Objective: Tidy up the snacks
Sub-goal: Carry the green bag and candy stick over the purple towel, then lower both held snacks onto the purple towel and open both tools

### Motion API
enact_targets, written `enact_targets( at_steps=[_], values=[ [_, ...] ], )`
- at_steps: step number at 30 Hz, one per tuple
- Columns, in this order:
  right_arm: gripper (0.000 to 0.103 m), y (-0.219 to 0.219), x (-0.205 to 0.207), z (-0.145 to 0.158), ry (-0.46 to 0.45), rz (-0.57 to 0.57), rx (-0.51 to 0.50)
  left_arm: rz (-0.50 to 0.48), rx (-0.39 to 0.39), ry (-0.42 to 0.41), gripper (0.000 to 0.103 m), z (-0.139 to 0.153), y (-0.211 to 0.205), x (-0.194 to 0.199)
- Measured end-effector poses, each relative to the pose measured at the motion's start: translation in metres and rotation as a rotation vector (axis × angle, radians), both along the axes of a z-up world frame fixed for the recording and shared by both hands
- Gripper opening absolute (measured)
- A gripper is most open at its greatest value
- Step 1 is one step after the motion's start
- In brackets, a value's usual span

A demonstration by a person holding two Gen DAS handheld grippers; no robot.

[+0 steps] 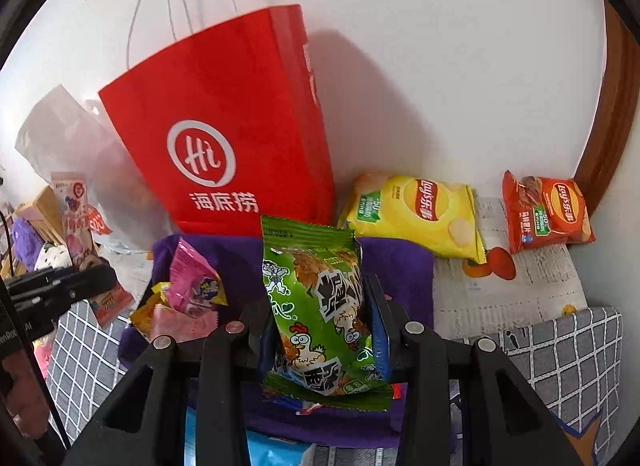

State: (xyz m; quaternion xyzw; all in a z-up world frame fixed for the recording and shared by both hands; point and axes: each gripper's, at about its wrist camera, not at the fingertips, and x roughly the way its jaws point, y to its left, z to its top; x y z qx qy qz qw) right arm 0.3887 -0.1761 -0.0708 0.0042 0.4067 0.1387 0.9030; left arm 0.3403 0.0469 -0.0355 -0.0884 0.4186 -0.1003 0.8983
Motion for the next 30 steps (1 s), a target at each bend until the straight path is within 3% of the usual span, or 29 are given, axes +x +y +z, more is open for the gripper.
enact_targets(
  at_steps=[13,30],
  values=[
    [0.038,-0.017,0.017,-0.018,0.060,-0.022,-0.020,-0.015,-0.031,0.048,0.021,-0.020,0.000,0.032],
    [0.038,0.024,0.022,-0.049,0.157,0.103,-0.052,-0.041,0.002,0.162,0.021,-0.055,-0.013,0.044]
  ],
)
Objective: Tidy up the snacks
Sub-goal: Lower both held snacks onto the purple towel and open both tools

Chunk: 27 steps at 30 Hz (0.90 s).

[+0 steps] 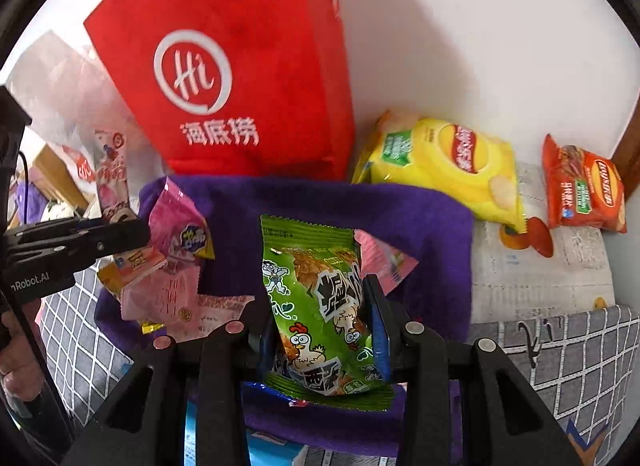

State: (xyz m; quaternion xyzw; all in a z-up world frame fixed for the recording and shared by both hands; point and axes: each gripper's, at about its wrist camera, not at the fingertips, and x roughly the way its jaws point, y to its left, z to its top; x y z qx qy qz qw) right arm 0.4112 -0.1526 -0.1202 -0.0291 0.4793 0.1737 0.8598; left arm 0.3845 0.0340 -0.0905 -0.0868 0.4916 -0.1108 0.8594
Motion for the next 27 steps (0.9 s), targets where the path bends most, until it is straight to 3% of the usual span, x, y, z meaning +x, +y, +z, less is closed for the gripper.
enact_targets(
  at_steps=[7,27],
  values=[
    [0.039,0.011,-0.001,-0.007,0.026,0.030,-0.016,-0.023,0.004,0.039,0.021,-0.012,-0.012,0.005],
    [0.039,0.004,0.014,-0.023,0.041,-0.049,-0.047,-0.036,-0.010,0.125,0.022,-0.037,-0.018,0.013]
  ],
)
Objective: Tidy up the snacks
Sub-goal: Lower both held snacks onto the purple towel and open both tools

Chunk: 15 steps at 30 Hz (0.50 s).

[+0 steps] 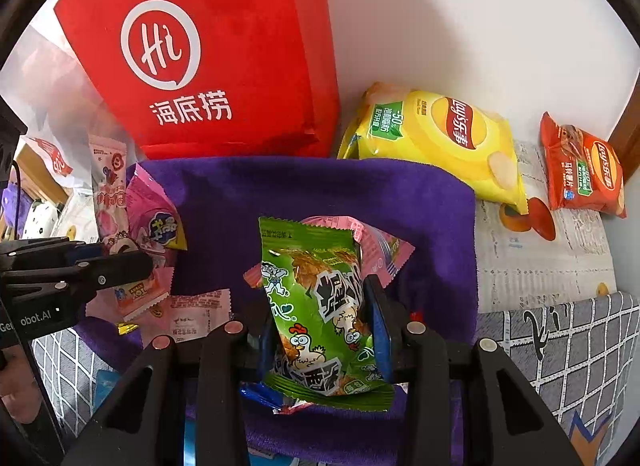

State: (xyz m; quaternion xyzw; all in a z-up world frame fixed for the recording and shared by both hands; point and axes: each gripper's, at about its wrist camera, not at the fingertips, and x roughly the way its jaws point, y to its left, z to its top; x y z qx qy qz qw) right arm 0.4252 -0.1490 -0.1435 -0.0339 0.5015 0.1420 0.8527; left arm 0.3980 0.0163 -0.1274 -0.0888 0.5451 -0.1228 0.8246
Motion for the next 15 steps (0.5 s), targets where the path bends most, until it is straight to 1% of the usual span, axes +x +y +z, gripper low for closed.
enact_targets(
  at_steps=[6,9,10,11,13,15],
  values=[
    [0.039,0.0032,-0.0029,0.0010,-0.014,0.014,0.000,-0.007,0.021,-0.012,0.023,0.0003,-0.0010,-0.0009],
    [0.040,0.0036,-0.0038,0.0018,-0.020,0.020,0.001,-0.008,0.022,-0.005,0.025,-0.0013,-0.0010,-0.0001],
    [0.040,0.0031,-0.0036,0.0020,-0.019,0.020,0.001,-0.010,0.025,-0.004,0.027,-0.0013,-0.0009,-0.0004],
    [0.043,0.0027,-0.0033,0.0021,-0.016,0.020,0.004,-0.011,0.027,-0.002,0.027,-0.0015,-0.0014,-0.0002],
    [0.045,0.0020,-0.0031,0.0027,-0.012,0.016,0.008,-0.014,0.026,-0.002,0.033,-0.0011,-0.0019,-0.0001],
    [0.046,0.0021,-0.0035,0.0033,-0.016,0.015,0.004,-0.019,0.027,-0.007,0.037,-0.0007,-0.0026,-0.0002]
  ],
)
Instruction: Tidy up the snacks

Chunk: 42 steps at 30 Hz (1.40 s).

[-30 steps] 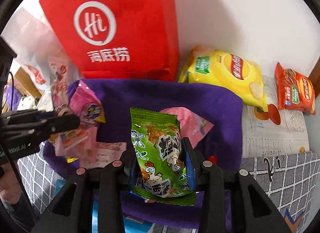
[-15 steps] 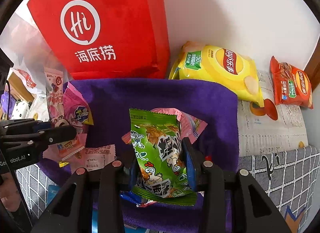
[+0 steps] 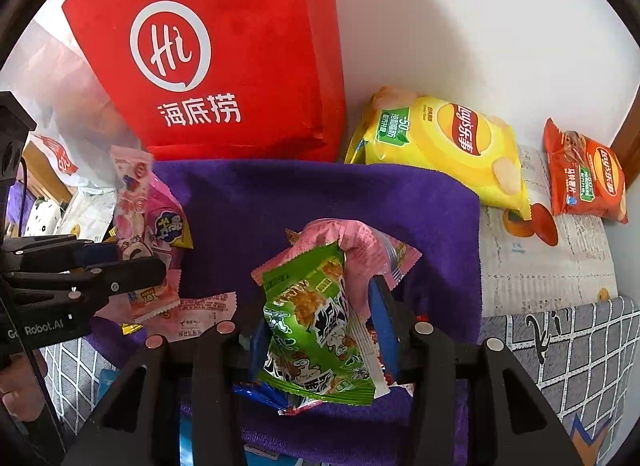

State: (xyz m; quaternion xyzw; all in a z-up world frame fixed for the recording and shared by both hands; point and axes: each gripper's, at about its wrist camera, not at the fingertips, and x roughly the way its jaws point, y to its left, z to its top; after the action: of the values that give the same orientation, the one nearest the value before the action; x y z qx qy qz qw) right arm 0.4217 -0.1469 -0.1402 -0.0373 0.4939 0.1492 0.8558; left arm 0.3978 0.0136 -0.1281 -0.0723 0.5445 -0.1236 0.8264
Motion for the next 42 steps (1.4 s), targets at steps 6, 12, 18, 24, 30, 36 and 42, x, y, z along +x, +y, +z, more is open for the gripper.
enact_targets(
  at_steps=[6,12,18,24,30,36,42],
  values=[
    [0.047,0.002,-0.001,0.000,-0.002,0.010,-0.006,-0.006,0.010,-0.040,0.049,0.007,-0.001,-0.002],
    [0.047,0.001,-0.003,0.003,-0.005,0.009,-0.011,0.004,0.008,-0.045,0.053,0.010,0.002,-0.003],
    [0.047,-0.002,-0.006,0.011,-0.011,0.006,-0.010,0.006,0.033,-0.083,0.060,0.024,0.002,-0.011],
    [0.053,-0.004,-0.019,0.034,-0.062,0.010,-0.017,0.025,0.049,-0.143,0.069,0.045,0.004,-0.027],
    [0.056,-0.004,-0.038,0.057,-0.095,0.000,0.000,0.037,0.074,-0.176,0.079,0.062,0.006,-0.061],
    [0.058,-0.007,-0.081,0.079,-0.129,-0.009,0.011,0.072,0.083,-0.224,0.079,0.082,0.011,-0.101],
    [0.062,-0.010,-0.136,0.106,-0.180,-0.024,0.010,0.115,0.073,-0.298,0.085,0.106,0.017,-0.154]
  ],
)
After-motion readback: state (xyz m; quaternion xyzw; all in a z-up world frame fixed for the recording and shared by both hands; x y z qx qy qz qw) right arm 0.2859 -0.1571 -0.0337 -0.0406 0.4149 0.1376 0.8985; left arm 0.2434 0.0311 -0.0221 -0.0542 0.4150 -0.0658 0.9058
